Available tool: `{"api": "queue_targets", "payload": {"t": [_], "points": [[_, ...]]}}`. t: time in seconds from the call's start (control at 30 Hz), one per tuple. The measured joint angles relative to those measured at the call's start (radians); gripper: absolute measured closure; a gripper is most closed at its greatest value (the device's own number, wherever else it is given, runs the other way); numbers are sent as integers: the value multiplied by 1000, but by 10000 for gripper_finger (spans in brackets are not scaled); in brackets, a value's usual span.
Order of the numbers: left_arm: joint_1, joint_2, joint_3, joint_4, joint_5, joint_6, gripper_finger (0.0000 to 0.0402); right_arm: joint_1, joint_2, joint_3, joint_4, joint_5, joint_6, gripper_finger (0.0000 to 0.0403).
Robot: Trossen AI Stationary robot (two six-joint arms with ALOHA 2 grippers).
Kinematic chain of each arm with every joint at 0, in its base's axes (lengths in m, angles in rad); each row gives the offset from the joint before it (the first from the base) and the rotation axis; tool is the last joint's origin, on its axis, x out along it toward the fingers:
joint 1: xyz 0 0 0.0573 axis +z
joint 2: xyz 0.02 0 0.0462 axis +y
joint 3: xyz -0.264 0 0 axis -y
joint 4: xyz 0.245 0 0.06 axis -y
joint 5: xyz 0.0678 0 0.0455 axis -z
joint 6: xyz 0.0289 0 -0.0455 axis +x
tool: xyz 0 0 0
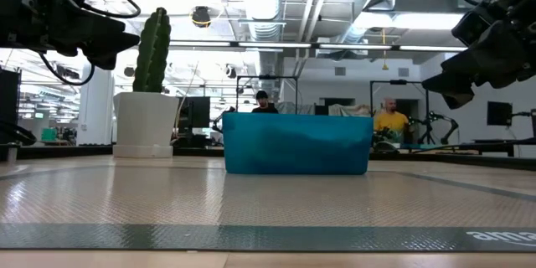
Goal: Pick and place Granola Bars by type
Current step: Return to Home Position
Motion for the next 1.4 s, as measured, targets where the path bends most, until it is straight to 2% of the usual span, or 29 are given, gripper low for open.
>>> {"api": "queue_targets", "payload": {"t": [1.4], "points": [[0,0,0,0,0,0,219,0,0,0,0,0,0,198]]}}
